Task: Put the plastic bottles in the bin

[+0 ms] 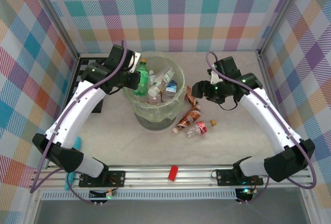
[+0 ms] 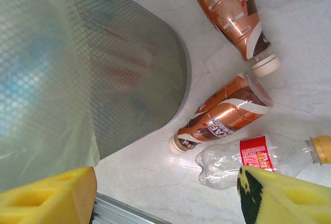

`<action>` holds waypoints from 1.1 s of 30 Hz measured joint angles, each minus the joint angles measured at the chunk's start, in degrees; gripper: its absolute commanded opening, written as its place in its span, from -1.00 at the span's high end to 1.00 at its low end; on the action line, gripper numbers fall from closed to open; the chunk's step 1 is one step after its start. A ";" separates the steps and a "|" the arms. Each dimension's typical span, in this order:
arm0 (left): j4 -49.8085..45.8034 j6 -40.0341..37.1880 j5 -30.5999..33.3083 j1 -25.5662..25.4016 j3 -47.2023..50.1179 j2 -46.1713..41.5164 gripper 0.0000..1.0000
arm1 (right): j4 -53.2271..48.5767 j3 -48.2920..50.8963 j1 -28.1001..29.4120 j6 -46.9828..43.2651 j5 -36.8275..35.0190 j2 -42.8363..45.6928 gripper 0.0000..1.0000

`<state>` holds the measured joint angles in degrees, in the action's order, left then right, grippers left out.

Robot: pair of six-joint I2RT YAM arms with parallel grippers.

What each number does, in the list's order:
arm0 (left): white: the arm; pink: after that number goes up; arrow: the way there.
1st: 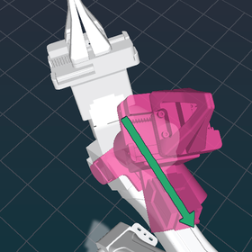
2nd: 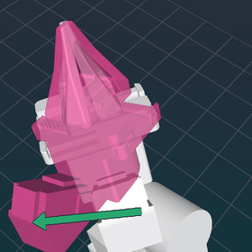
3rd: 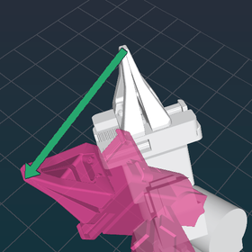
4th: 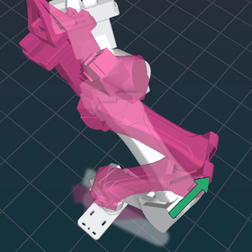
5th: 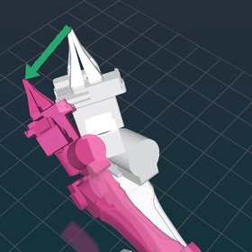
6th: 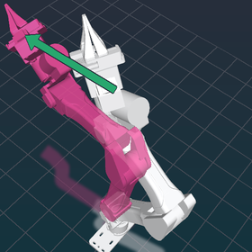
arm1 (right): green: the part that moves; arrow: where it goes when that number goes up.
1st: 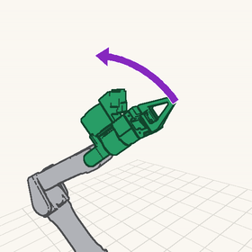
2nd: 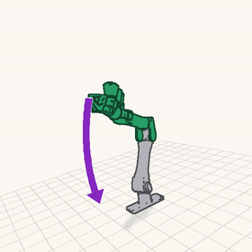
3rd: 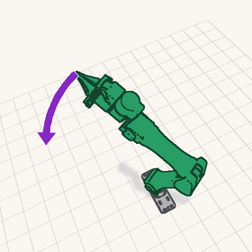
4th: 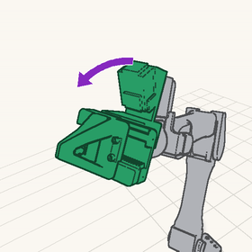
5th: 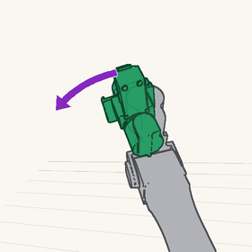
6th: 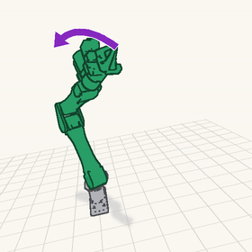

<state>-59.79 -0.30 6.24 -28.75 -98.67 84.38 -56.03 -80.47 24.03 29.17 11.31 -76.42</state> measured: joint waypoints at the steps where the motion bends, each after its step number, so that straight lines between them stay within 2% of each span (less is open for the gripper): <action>1: 0.09 0.09 -0.39 0.00 0.00 0.22 0.56 | 0.02 0.26 -0.09 0.00 0.00 0.11 -0.45; 11: 6.01 1.09 -4.33 0.00 0.02 1.20 0.53 | 0.68 1.73 -1.03 0.17 0.02 0.92 -0.46; 23: 13.09 2.47 -6.25 0.00 2.89 4.28 0.60 | 0.81 12.11 -1.11 3.37 -0.20 3.72 -0.46; 28: 17.16 3.80 -6.80 0.02 6.14 4.00 0.63 | 4.24 12.61 -1.11 2.27 -0.50 0.39 -0.44; 33: 19.32 4.76 -6.84 0.17 8.81 3.50 0.64 | 8.20 9.84 -1.51 -0.61 -2.32 -7.45 -0.42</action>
<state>-40.47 4.47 -0.60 -28.58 -89.86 87.88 -47.83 -70.63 22.52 28.56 8.99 -83.88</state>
